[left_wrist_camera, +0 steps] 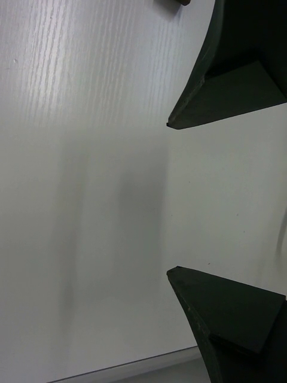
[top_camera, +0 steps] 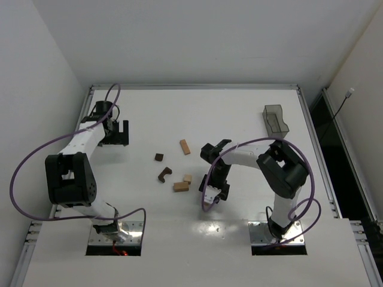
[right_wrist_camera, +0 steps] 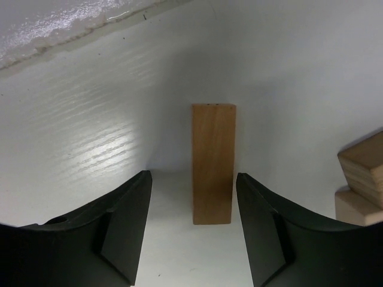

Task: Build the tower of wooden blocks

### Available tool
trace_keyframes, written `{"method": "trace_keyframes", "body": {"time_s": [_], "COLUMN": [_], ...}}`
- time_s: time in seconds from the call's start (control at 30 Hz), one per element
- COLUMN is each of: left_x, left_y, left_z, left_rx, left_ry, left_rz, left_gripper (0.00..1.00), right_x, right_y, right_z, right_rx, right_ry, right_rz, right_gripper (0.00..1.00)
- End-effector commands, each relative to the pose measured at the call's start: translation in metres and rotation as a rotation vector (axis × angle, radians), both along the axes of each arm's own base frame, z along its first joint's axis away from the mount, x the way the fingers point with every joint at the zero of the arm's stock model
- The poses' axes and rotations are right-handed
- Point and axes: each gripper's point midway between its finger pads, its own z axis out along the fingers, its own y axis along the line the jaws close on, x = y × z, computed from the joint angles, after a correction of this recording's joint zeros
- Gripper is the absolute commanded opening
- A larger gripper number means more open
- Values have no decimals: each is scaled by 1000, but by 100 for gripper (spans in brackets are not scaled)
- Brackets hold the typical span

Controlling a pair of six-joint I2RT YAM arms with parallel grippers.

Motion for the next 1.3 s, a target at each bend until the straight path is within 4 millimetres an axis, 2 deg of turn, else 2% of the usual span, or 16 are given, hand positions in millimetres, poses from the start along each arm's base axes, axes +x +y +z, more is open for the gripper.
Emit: {"method": "trace_keyframes", "body": {"time_s": [0.0,0.2,0.27,0.3,0.4,0.47,0.53,0.67,0.7,0.83,0.87,0.9,1.03,1.07,1.2,1.27], "left_x": [6,7,7,7,7,8,8,4,2,0,-1,2,8,11,19,22], "left_y": [3,7,6,6,6,3,2,1,0,7,12,12,16,16,21,23], "left_z": [4,2,2,2,2,5,9,16,16,17,18,22,26,31,41,45], "left_rx": [-22,-21,-25,-25,-25,-43,-47,-50,-56,-32,-10,-14,-6,-5,10,18], "left_ry": [-35,-42,-44,-44,-44,-55,-68,-97,-103,-115,-114,-128,-133,-145,-174,-184], "left_rz": [20,30,37,37,37,27,35,45,55,112,125,133,167,167,190,195], "left_gripper": [100,100,100,100,100,100,100,100,100,100,100,100,100,100,100,100], "right_x": [6,5,7,7,9,17,30,60,72,116,135,143,184,192,209,230], "right_y": [36,35,38,37,38,49,54,66,71,73,64,62,43,36,25,16], "right_z": [14,8,5,5,10,35,56,127,141,184,187,187,171,143,107,105], "right_rx": [298,279,281,280,274,314,290,334,320,333,329,300,120,22,-146,-76], "right_ry": [-183,-189,-209,-217,-188,-195,-181,-136,-58,52,23,120,314,312,461,400], "right_rz": [417,424,426,410,310,222,35,-365,-620,-1195,-1347,-1546,-2070,-2178,-2455,-2528], "right_gripper": [55,32,15,0,0,0,0,0,0,0,0,0,0,0,0,0]}}
